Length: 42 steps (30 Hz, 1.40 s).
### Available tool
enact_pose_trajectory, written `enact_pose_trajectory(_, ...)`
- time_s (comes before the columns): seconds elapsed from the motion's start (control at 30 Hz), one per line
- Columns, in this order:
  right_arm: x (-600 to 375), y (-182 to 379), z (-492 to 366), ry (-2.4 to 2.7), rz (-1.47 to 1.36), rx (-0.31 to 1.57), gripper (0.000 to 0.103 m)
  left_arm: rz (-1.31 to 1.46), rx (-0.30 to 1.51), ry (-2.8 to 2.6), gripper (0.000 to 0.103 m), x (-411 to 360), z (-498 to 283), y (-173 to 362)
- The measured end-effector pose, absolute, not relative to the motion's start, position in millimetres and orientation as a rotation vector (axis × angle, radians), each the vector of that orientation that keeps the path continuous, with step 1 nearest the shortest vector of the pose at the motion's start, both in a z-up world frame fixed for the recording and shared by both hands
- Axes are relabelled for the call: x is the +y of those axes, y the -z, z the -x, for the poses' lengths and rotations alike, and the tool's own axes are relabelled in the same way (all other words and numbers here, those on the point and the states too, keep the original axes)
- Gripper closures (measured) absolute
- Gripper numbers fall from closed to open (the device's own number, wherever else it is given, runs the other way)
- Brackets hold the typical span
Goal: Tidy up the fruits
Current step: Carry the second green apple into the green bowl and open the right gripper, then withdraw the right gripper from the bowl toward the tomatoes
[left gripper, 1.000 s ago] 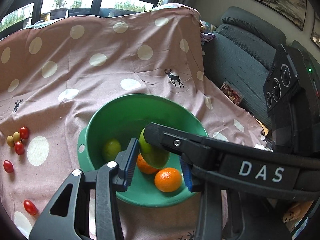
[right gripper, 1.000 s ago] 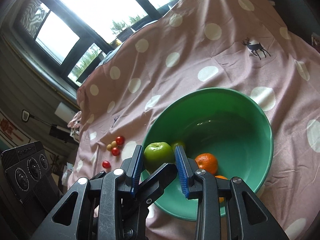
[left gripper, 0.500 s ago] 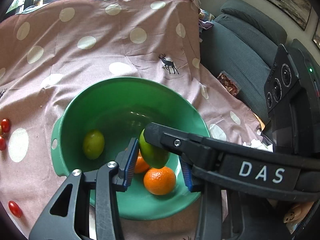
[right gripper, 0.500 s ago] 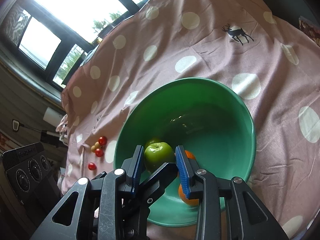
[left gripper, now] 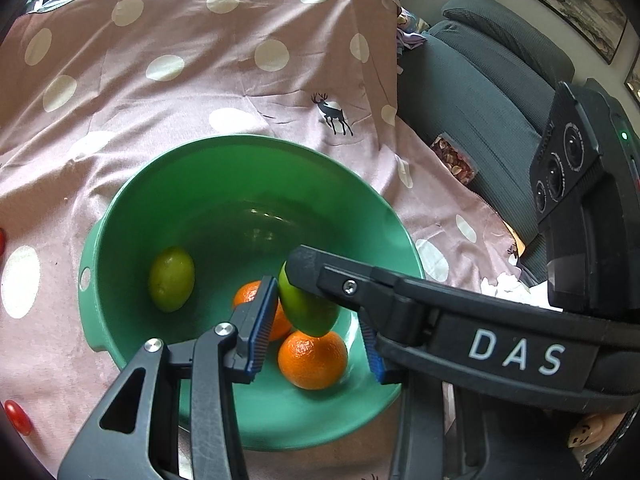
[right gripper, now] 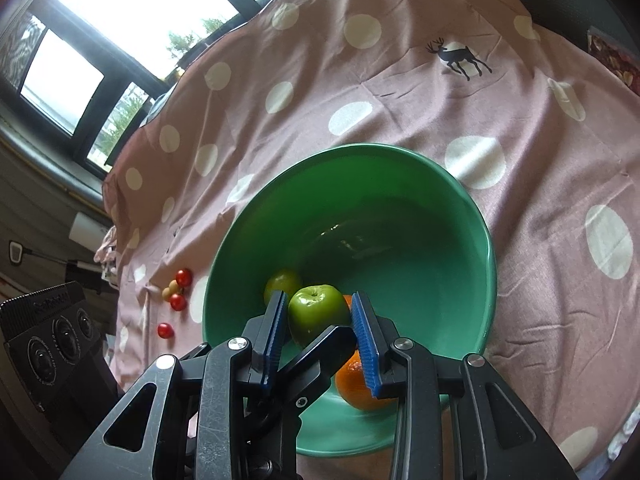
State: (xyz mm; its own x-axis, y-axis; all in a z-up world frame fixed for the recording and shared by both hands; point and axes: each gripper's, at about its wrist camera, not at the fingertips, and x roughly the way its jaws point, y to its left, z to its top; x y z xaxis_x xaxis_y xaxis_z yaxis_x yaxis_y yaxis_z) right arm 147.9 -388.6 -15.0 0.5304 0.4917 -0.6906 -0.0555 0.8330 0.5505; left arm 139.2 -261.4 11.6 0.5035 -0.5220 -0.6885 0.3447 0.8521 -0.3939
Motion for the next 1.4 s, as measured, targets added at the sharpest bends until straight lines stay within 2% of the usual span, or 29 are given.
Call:
enact_pose_trajectory(0.43,-383.8,19.4,-150.8,-0.269,-0.441,0.997,0.066,0.214,0.926,0.551,0.065,-266.8,-139.8,-6.0)
enact_pose_trajectory(0.7,-383.5,15.9,-149.0,-0.225,-0.419,0.980,0.066,0.219,0.895,0.506,0.052,-254.9,-131.7,-12.6)
enact_pose_trajectory(0.73,-383.1,13.2,-147.8,-0.221,-0.414,0.965,0.065,0.223,0.883,0.496,0.051,-251.0,-129.1,-15.3)
enact_pose_trajectory(0.9,-381.3,-5.2,-138.0,-0.196,-0.390,0.849,0.046,0.290,0.832,0.444,0.033,-218.9,-117.9,-33.1)
enact_pose_trajectory(1.07,-377.0,-23.5,-128.3,-0.182,-0.369,0.741,0.043,0.366,0.746,0.359,0.019,-169.6,-97.2,-53.1)
enact_pose_trajectory(1.17,-369.9,-31.0,-124.5,-0.168,-0.365,0.695,0.026,0.388,0.718,0.268,0.010,-136.8,-83.8,-62.3)
enact_pose_trajectory(1.4,-340.9,-41.4,-115.6,-0.238,-0.367,0.641,0.025,0.406,0.705,0.034,0.005,-57.3,-55.2,-62.5)
